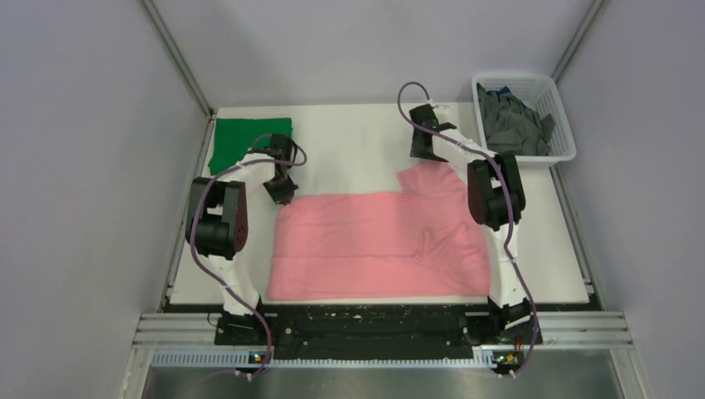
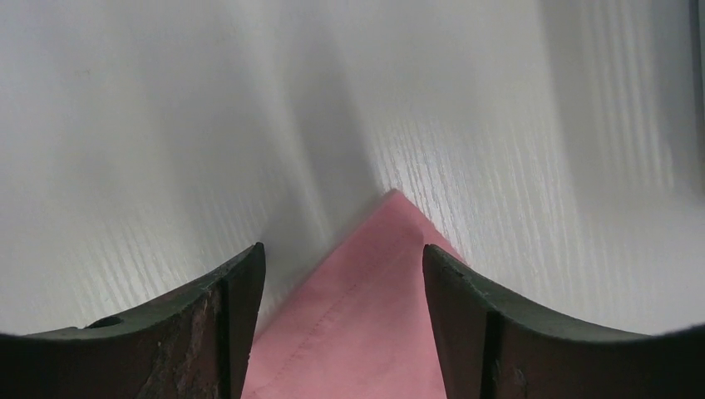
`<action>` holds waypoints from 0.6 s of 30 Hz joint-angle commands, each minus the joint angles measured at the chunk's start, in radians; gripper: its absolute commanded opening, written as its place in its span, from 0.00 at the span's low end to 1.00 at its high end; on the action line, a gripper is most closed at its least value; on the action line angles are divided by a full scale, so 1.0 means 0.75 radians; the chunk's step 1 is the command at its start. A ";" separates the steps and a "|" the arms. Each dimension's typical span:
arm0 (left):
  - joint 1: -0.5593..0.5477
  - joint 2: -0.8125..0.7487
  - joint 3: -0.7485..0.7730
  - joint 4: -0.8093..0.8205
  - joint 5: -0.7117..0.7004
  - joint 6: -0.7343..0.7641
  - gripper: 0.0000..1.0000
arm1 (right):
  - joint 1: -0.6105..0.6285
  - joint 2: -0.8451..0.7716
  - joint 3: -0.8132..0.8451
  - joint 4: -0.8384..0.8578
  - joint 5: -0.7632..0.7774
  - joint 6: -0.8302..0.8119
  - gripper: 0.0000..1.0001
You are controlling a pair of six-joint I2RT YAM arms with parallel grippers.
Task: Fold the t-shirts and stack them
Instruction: Grab the side of the flattened tshirt furthest away from the robot with both arms, then fold the other side of the tshirt into a rectangle
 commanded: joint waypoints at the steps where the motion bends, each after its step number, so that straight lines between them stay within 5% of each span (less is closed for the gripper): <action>1: 0.002 -0.030 0.012 -0.015 0.023 0.011 0.00 | 0.006 -0.049 -0.084 -0.007 0.058 0.058 0.68; 9: 0.002 -0.037 0.004 -0.015 0.024 0.010 0.00 | 0.000 -0.167 -0.299 0.134 0.017 0.172 0.45; 16: 0.002 -0.053 0.014 -0.020 0.025 0.015 0.00 | -0.002 -0.231 -0.368 0.256 0.008 0.142 0.02; 18: 0.002 -0.065 0.012 -0.023 0.028 0.016 0.00 | -0.002 -0.256 -0.379 0.282 0.004 0.121 0.00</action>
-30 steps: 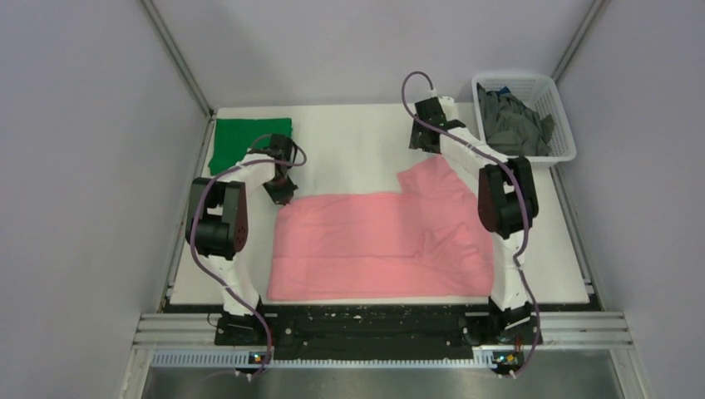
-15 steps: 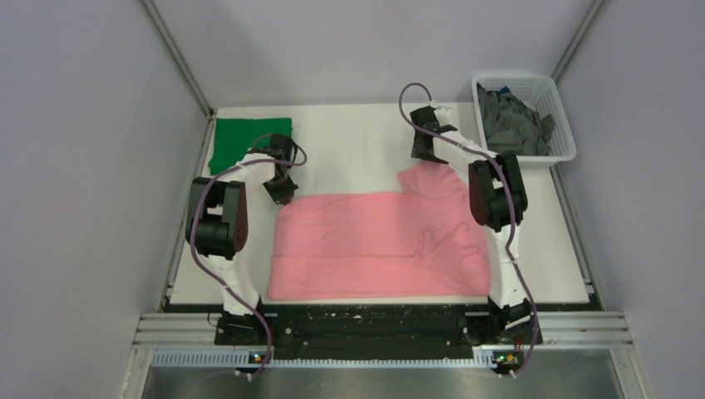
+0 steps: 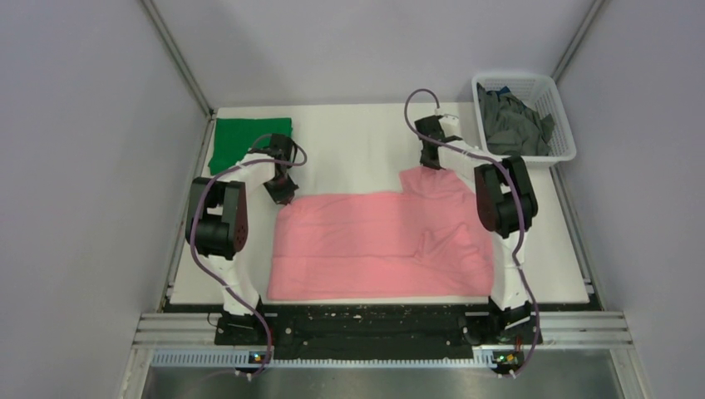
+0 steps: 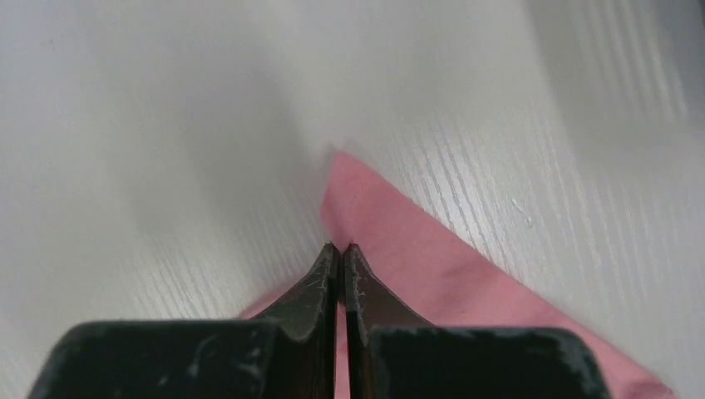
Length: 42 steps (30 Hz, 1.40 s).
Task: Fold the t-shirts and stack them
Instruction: Fold the other side of the tshirt into a rectangle
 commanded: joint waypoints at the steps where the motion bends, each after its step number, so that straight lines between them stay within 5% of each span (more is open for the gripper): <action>1: 0.000 -0.073 0.008 -0.023 0.023 0.016 0.00 | -0.001 -0.105 -0.051 0.068 -0.013 -0.049 0.00; 11: -0.028 -0.231 -0.091 0.002 0.049 0.016 0.00 | 0.044 -0.576 -0.456 0.283 -0.045 -0.145 0.00; 19: -0.048 -0.400 -0.235 -0.002 0.019 -0.006 0.00 | 0.128 -0.962 -0.782 0.233 -0.047 -0.111 0.00; 42: -0.086 -0.858 -0.619 -0.023 -0.025 -0.037 0.00 | 0.262 -1.846 -1.093 -0.468 0.006 0.042 0.00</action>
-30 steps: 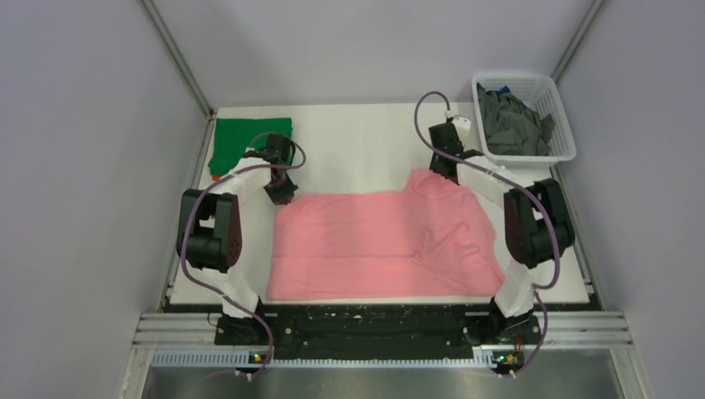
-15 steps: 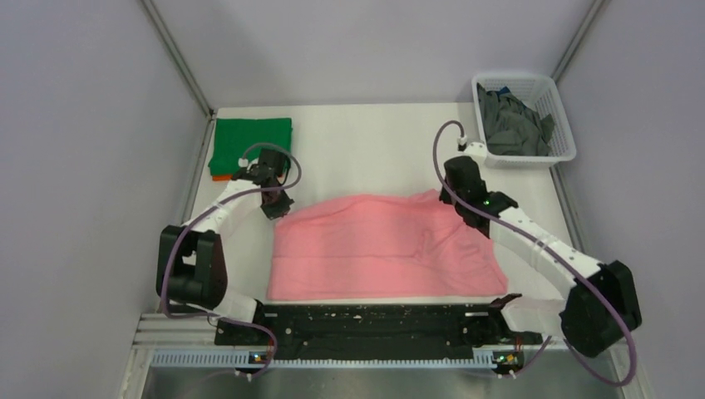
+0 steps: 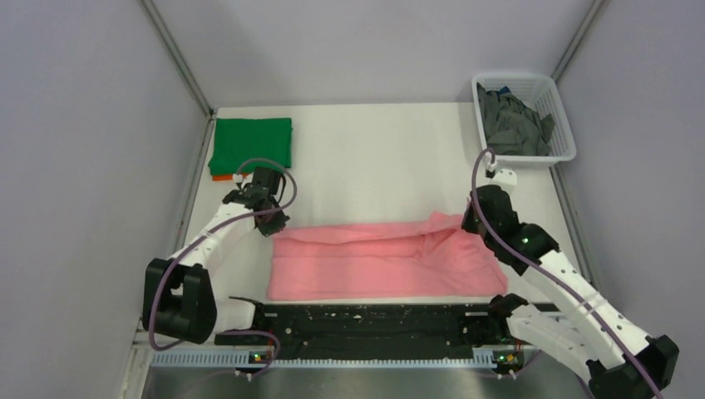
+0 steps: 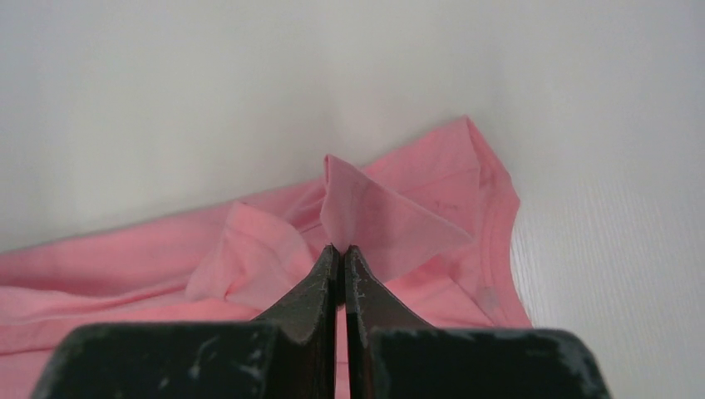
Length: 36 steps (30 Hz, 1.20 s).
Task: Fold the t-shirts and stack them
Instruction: Fold the other side of the tshirt into a rectangle
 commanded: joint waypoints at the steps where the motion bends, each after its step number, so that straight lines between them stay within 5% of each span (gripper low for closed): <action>1: -0.005 -0.097 -0.061 -0.004 -0.041 -0.019 0.00 | 0.019 -0.110 -0.018 -0.157 0.016 0.064 0.00; 10: -0.005 -0.124 -0.122 0.015 -0.014 -0.023 0.00 | 0.018 -0.136 -0.075 -0.264 -0.020 0.168 0.00; 16: -0.006 -0.187 -0.196 -0.040 -0.028 -0.059 0.14 | 0.020 -0.199 -0.168 -0.355 -0.378 0.307 0.22; 18: -0.005 -0.241 -0.218 -0.089 -0.069 -0.087 0.23 | 0.020 -0.285 -0.202 -0.380 -0.498 0.367 0.31; 22: -0.005 -0.360 -0.184 -0.237 -0.173 -0.145 0.57 | 0.021 -0.455 -0.217 -0.401 -0.547 0.377 0.52; 24: -0.006 -0.426 -0.132 -0.287 -0.188 -0.149 0.96 | 0.021 -0.515 -0.197 -0.381 -0.546 0.323 0.65; 27: -0.005 -0.485 -0.070 -0.278 -0.128 -0.112 0.99 | 0.019 -0.557 -0.186 -0.320 -0.519 0.269 0.96; 32: -0.007 -0.469 -0.106 -0.018 0.251 -0.022 0.99 | 0.020 -0.436 -0.235 -0.051 -0.499 0.201 0.99; 36: -0.033 -0.319 -0.167 0.179 0.527 -0.004 0.99 | 0.017 -0.132 -0.197 0.095 -0.354 0.106 0.99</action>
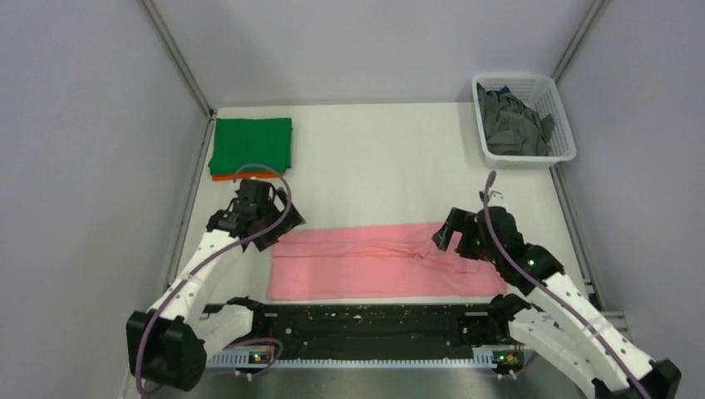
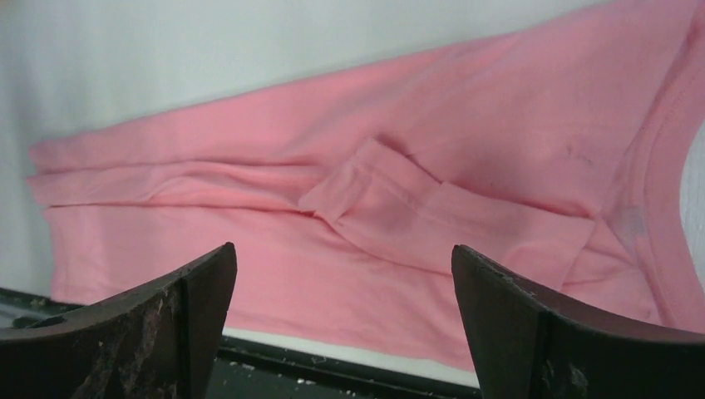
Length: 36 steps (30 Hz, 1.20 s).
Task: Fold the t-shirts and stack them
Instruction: Fold the other side of the tshirt into a rectangle
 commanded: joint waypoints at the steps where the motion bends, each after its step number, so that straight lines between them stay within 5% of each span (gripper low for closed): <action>1: -0.038 0.166 -0.042 0.260 0.334 0.050 0.99 | 0.008 0.316 0.048 0.269 0.160 -0.143 0.99; 6: -0.073 0.294 -0.047 0.276 0.318 0.051 0.99 | -0.038 0.682 0.074 0.444 0.087 -0.212 0.99; 11: -0.073 0.280 -0.068 0.248 0.243 0.053 0.99 | -0.037 0.779 0.036 0.483 -0.151 -0.335 0.99; 24: -0.073 0.228 -0.053 0.174 0.151 0.055 0.99 | 0.072 0.475 -0.169 0.249 -0.483 -0.170 0.99; 32: -0.074 0.180 -0.044 0.111 0.087 0.045 0.99 | 0.440 0.305 -0.189 0.060 -0.370 0.110 0.99; 36: -0.074 0.166 -0.041 0.095 0.041 0.045 0.99 | 0.458 0.156 -0.156 -0.021 -0.371 0.111 0.99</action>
